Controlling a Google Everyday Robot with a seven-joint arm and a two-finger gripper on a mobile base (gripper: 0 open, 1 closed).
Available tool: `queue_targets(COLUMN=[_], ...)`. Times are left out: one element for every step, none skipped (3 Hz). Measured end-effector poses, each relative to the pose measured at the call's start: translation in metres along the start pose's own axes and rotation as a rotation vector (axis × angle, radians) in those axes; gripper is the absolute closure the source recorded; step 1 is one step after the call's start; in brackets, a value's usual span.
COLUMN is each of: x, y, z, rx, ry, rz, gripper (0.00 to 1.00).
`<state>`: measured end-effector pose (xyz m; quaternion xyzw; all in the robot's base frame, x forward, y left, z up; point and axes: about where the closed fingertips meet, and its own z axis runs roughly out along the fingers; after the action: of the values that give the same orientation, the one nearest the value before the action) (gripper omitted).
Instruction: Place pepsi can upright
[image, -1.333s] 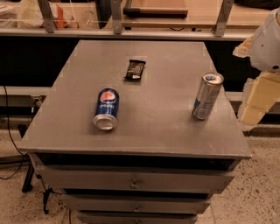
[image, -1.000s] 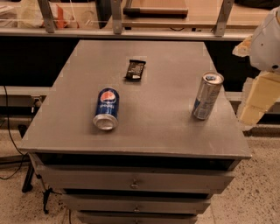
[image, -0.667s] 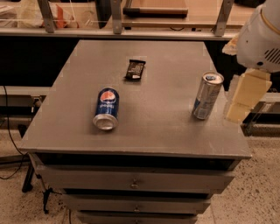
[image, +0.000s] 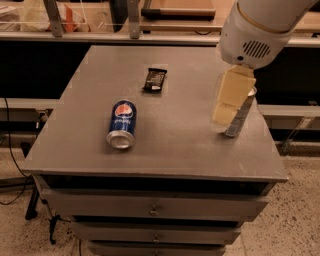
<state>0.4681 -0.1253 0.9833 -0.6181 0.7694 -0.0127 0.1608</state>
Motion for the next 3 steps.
queue_targets(x=[-0.034, -0.038, -0.049], y=[-0.01, -0.011, -0.014], z=[0.026, 0.025, 0.034], rx=[-0.034, -0.026, -0.044], ry=[0.011, 0.004, -0.027], rz=[-0.005, -0.005, 0.06], gripper=[0.0, 0.0, 0.0])
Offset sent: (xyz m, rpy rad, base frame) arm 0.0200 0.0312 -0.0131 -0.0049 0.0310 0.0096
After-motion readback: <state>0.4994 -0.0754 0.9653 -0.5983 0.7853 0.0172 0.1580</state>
